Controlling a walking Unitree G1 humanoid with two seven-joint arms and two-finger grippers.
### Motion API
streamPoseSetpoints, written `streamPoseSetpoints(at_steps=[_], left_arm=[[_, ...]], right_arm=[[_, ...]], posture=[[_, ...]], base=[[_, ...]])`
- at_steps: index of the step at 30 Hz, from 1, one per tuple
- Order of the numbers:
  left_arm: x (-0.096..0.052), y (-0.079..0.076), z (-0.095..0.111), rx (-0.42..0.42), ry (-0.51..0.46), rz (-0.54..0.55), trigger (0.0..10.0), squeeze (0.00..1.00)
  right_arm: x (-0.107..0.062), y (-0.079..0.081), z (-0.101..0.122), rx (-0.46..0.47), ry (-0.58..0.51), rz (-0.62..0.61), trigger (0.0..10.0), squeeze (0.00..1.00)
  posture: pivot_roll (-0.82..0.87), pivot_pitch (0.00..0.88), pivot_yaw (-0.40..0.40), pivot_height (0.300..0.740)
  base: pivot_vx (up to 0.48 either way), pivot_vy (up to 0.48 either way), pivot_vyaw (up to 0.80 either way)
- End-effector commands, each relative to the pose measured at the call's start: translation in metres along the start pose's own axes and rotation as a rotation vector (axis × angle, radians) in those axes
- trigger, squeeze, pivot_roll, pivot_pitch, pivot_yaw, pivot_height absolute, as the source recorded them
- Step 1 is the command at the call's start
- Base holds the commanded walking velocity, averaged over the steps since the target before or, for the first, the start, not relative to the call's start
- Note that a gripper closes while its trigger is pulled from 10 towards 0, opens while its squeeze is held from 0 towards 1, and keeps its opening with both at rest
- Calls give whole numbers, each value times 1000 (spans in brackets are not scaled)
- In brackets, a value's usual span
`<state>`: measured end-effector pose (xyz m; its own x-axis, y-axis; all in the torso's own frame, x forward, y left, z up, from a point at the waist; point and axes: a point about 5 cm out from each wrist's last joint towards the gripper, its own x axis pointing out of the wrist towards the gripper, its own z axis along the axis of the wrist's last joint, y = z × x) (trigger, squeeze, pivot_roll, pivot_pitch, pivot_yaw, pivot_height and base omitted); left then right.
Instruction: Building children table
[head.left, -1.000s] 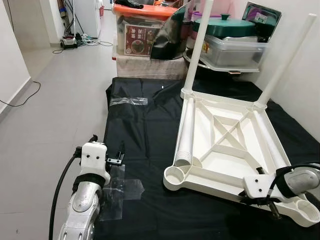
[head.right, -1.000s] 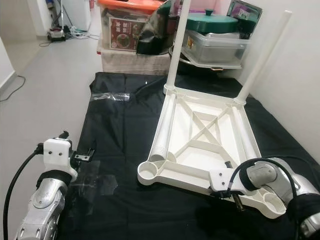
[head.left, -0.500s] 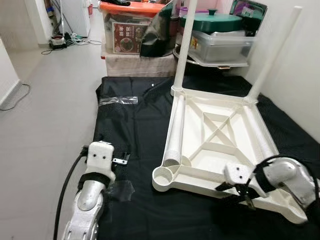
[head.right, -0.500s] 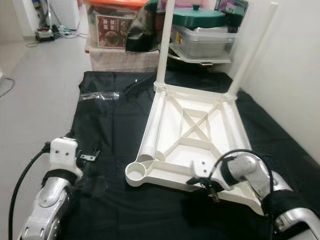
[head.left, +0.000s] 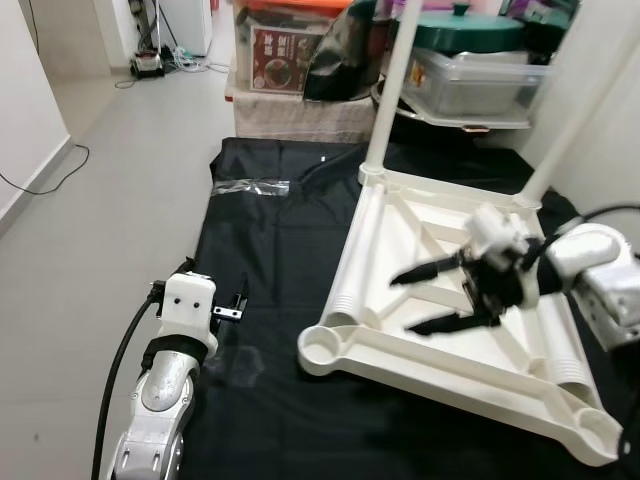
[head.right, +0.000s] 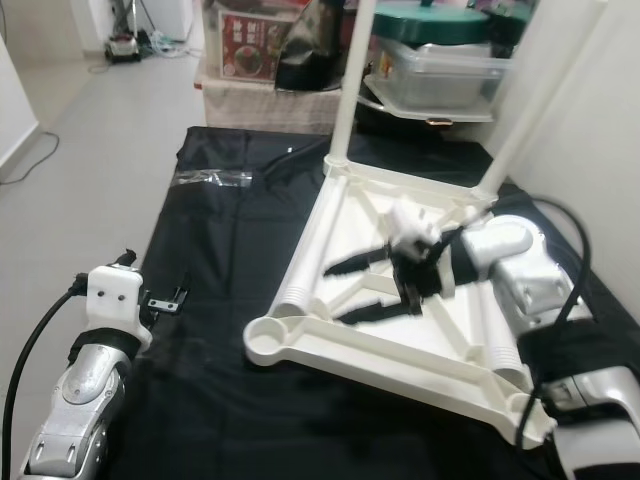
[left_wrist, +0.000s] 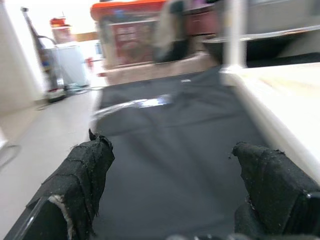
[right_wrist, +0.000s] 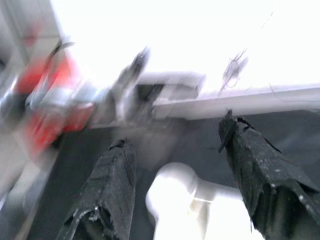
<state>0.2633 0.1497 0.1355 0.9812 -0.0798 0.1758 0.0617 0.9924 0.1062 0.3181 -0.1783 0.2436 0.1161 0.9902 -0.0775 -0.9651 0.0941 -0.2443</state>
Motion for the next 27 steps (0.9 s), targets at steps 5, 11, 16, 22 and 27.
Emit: streamPoseSetpoints(at_steps=[5,11,16,22,27], left_arm=[[1,-3,3,-5,-16,-13,10000,0],[-3,-1,7,-21,-33,-23,10000,0],[-2,1,9,-12,-41,-19,10000,0],[-1,-1,11,6,-49,-31,10000,0],[-1,-7,11,8,-48,-55,10000,0]], right_arm=[[26,-20,-3,61,-131,-264,10000,0],[82,-12,-36,257,-195,-543,10000,0],[91,-7,-45,310,-181,-605,10000,0],[97,0,-55,335,-135,-639,10000,0],[97,2,-61,353,-112,-716,10000,0]], posture=[[-5,0,-73,740],[38,0,-72,740],[41,0,-73,740],[41,0,-69,740],[31,0,-59,740]], base=[[0,0,0],[0,0,0],[0,0,0],[0,0,0],[0,-387,0]])
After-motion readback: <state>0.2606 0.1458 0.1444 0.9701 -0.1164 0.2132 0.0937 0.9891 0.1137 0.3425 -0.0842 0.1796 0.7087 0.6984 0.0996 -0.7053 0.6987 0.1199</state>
